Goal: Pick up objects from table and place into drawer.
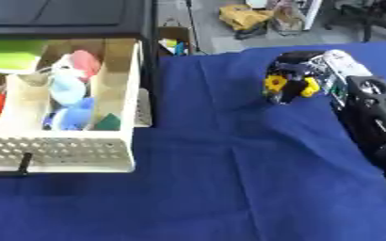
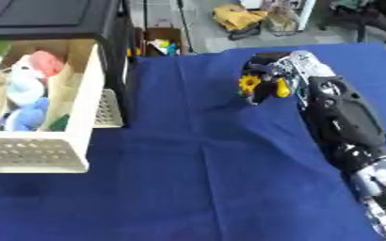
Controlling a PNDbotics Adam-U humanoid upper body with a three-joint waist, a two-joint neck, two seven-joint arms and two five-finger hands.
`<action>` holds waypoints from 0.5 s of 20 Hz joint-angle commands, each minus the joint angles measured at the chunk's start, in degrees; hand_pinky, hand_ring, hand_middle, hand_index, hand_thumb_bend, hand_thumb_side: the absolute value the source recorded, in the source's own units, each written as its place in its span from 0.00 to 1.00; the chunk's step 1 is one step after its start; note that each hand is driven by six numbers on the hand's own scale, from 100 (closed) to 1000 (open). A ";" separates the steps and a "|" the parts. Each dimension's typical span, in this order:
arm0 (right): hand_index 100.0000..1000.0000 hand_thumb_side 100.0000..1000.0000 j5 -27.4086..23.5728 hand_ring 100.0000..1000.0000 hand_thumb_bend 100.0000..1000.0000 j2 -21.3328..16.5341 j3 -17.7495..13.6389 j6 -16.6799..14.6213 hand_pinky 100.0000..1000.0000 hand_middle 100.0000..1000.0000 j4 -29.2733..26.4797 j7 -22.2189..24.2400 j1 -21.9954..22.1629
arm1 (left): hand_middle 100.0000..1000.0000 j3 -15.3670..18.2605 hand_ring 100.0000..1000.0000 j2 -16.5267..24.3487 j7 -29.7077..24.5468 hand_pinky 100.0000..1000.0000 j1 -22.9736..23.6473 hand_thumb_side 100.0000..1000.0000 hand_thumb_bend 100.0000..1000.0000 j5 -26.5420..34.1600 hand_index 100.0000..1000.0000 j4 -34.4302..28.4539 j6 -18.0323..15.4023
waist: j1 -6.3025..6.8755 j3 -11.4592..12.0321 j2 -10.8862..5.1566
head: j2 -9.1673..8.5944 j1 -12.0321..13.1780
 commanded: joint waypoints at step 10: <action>0.52 0.26 -5.43 0.48 0.01 -2.16 0.62 0.03 0.44 0.34 -5.65 0.42 -2.64 | 0.74 0.23 0.73 1.90 0.44 0.59 -0.05 1.00 0.07 0.51 0.85 -0.75 -0.07 | -0.37 -0.54 -2.33 | 0.02 0.11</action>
